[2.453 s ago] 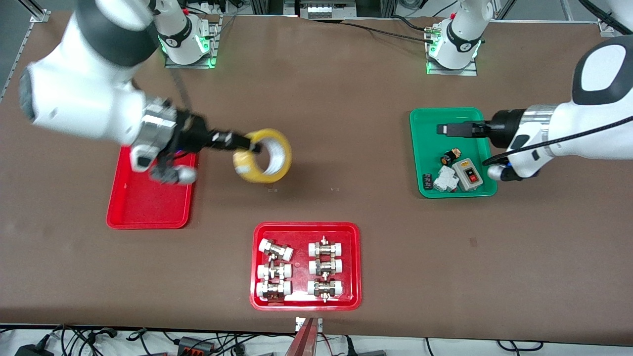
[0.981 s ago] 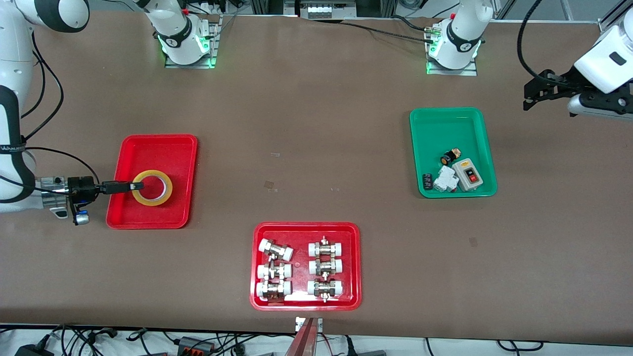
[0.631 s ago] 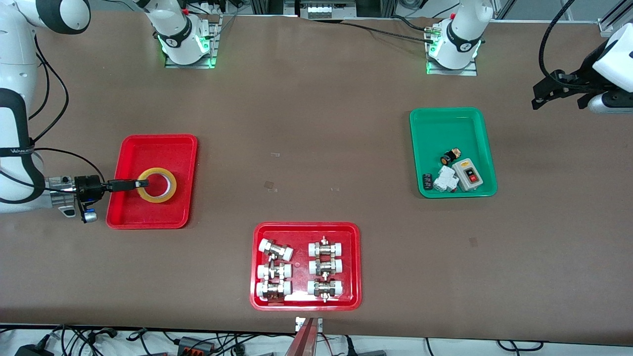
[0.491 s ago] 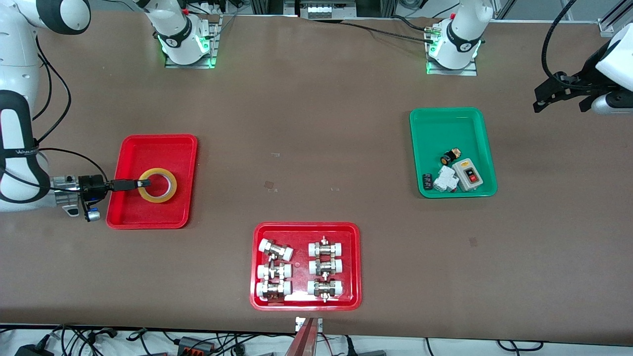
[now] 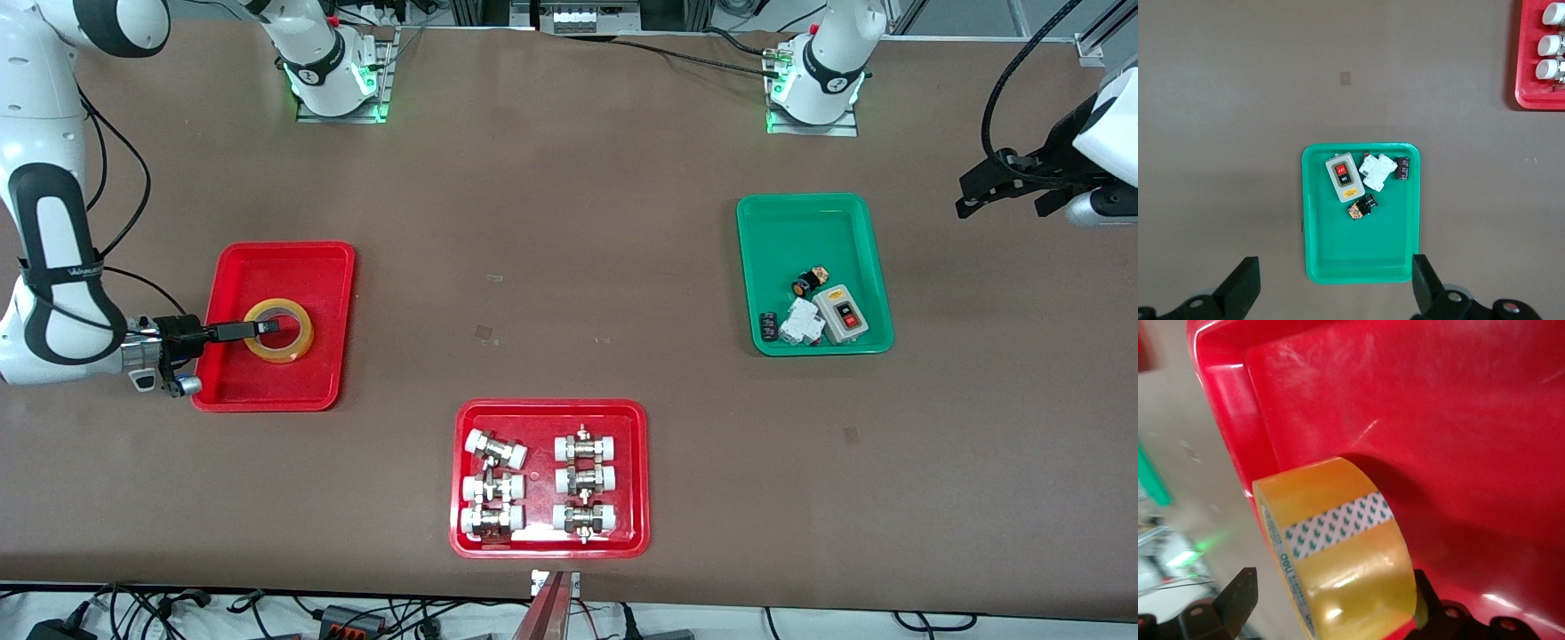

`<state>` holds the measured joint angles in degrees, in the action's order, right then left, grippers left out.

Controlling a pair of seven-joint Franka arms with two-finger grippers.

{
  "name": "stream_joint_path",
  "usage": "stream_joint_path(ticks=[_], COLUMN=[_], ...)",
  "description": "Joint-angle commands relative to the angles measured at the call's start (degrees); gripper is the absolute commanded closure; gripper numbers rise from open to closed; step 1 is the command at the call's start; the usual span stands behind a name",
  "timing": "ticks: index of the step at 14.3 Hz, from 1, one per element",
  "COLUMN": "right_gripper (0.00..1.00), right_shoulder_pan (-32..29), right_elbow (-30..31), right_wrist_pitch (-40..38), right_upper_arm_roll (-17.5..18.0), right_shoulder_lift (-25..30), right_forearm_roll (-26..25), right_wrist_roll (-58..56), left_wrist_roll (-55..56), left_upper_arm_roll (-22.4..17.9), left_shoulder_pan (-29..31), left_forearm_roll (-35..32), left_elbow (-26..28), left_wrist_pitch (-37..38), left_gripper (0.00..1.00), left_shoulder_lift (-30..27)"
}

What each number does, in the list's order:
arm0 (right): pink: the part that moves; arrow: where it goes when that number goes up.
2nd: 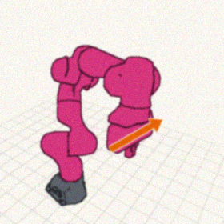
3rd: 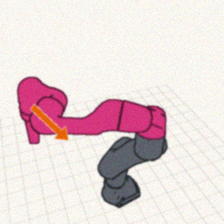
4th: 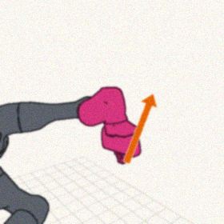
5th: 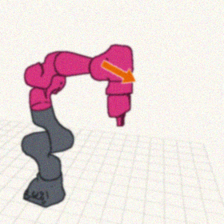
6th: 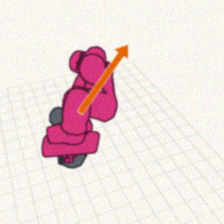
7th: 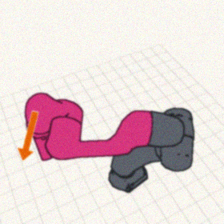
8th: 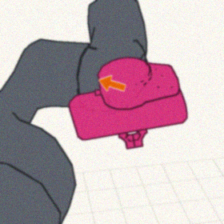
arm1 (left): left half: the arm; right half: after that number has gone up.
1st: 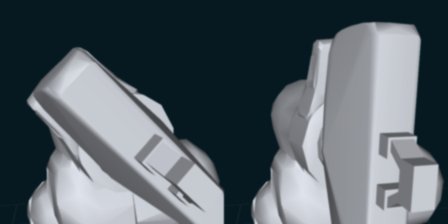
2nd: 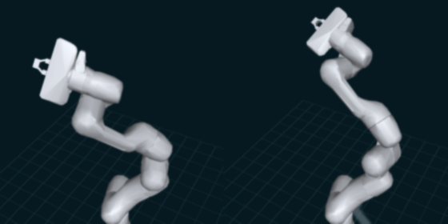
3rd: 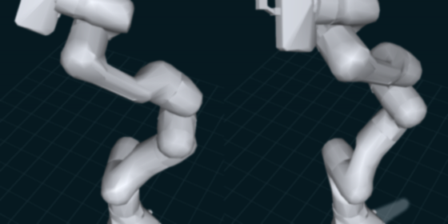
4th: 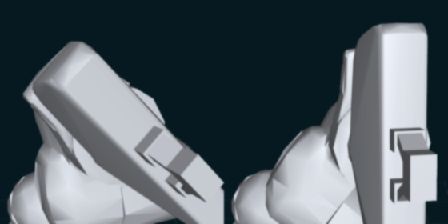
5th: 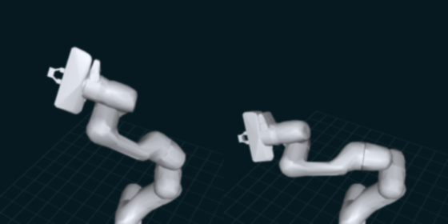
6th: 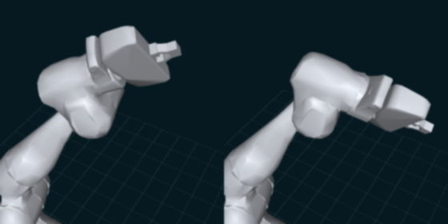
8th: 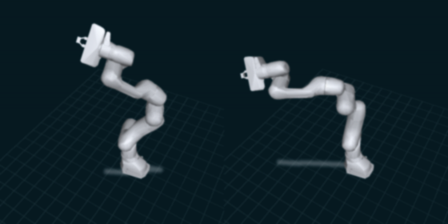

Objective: Left arm passes tape to right arm into tray
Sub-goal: 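Lower the tape into the red tray and open the right gripper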

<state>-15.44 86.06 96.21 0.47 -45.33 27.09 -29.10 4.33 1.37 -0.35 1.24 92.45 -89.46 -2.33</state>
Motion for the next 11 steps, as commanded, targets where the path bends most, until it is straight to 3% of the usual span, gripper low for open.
stream_joint_path(ticks=[1, 3, 6, 11], right_gripper=[0.00, 0.00, 0.00, 0.00], right_shoulder_pan=[3.3, 4.8, 4.8, 10.6], right_elbow=[6.1, 10.7, 10.4, 2.9], right_wrist_pitch=[5.1, 9.4, 6.6, 0.6], right_upper_arm_roll=[-0.2, -0.4, -0.3, 0.2], right_shoulder_lift=[8.0, 13.3, 19.4, 26.4], right_forearm_roll=[-6.0, -9.7, -17.0, -26.3], right_wrist_roll=[0.5, 1.4, 8.2, 21.6], left_wrist_roll=[0.7, 0.7, 0.6, 0.7], left_upper_arm_roll=[0.2, 0.0, -0.1, -0.1], left_shoulder_pan=[0.1, 0.2, 0.2, 0.1], left_forearm_roll=[1.0, 1.0, 1.0, 1.0], left_elbow=[-0.7, -1.0, -1.0, -1.0], left_wrist_pitch=[0.3, 0.5, 0.5, 0.6], left_gripper=[0.00, 0.00, 0.00, 0.00], left_shoulder_lift=[0.0, 0.1, 0.2, 0.2])
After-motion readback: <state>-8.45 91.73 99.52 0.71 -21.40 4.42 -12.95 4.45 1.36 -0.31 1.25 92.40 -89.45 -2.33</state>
